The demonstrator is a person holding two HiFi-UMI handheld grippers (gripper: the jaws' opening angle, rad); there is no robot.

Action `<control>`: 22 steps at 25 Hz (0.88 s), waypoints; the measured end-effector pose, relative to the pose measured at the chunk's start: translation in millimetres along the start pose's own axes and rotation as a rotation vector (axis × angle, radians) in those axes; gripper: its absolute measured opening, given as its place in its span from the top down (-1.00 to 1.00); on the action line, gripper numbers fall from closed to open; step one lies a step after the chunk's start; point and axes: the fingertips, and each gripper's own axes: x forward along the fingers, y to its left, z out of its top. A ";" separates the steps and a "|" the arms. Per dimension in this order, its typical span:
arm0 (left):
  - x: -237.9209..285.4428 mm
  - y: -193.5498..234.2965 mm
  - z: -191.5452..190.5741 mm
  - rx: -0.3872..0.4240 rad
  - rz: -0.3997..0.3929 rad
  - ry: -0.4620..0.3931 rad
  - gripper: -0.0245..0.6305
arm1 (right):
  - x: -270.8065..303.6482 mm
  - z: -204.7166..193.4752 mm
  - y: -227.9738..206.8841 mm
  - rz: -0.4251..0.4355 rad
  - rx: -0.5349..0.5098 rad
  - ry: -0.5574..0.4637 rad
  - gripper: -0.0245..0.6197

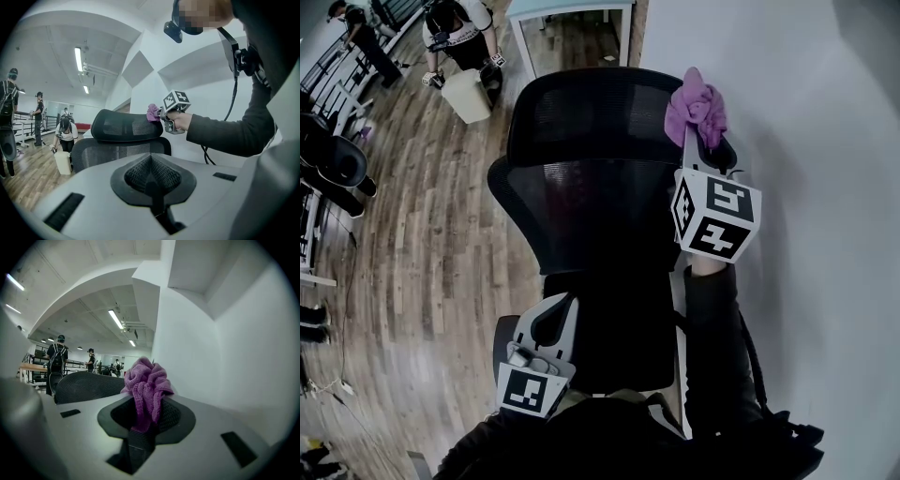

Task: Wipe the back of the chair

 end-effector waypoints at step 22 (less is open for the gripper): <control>-8.0 21.7 5.1 -0.019 0.033 -0.001 0.91 | 18.7 -1.3 26.7 0.035 -0.004 0.027 0.64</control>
